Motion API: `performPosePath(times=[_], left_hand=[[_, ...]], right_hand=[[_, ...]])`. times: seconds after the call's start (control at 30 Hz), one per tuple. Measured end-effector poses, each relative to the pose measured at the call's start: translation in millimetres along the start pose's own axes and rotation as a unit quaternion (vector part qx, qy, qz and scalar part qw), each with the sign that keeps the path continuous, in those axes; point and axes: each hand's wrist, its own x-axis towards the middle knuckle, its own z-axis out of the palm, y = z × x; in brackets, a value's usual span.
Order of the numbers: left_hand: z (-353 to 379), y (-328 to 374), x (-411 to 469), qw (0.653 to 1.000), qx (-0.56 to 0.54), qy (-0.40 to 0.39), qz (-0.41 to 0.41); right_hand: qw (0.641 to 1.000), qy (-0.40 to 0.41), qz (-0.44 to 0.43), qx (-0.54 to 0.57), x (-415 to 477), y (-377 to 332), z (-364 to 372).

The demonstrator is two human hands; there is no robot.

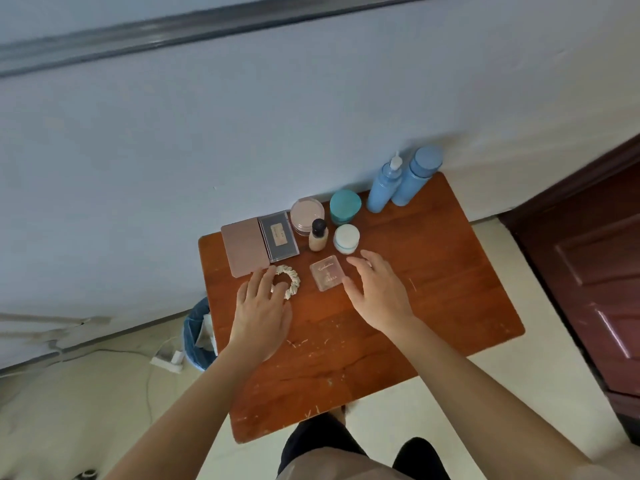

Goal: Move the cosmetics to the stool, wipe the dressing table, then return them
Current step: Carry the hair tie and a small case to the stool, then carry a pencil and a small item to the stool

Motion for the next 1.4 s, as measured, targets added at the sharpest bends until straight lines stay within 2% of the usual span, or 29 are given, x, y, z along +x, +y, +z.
performPosePath(times=[0.17,0.27,0.37,0.53,0.73,0.9,1.07,1.2,1.4], left_hand=[[-56,52,5,0.992,0.014,0.12,0.027],[-93,104,0,0.979,-0.005,0.196,0.06],[-123,177,-25,0.96,-0.034,0.249,0.127],[-142,332,-99,0.919,-0.048,0.265,0.289],[-131,533,-217,0.836,-0.067,0.254,0.482],[-95,662,-309,0.765,-0.074,0.238,0.593],[-34,767,-374,0.701,-0.049,0.198,0.684],[13,856,-409,0.667,-0.035,0.159,0.727],[58,992,-451,0.634,-0.058,0.084,0.767]], right_hand=[[0.99,0.132,0.018,-0.043,-40,22,-69],[0.974,0.217,0.033,-0.054,-84,45,-112],[0.952,0.293,0.07,-0.062,-156,84,-155],[0.891,0.417,0.155,-0.093,-331,160,-217],[0.791,0.514,0.305,-0.13,-561,237,-254],[0.725,0.531,0.405,-0.167,-708,287,-245],[0.662,0.522,0.511,-0.167,-811,336,-211],[0.644,0.484,0.563,-0.185,-872,390,-202],[0.62,0.409,0.645,-0.184,-947,479,-231]])
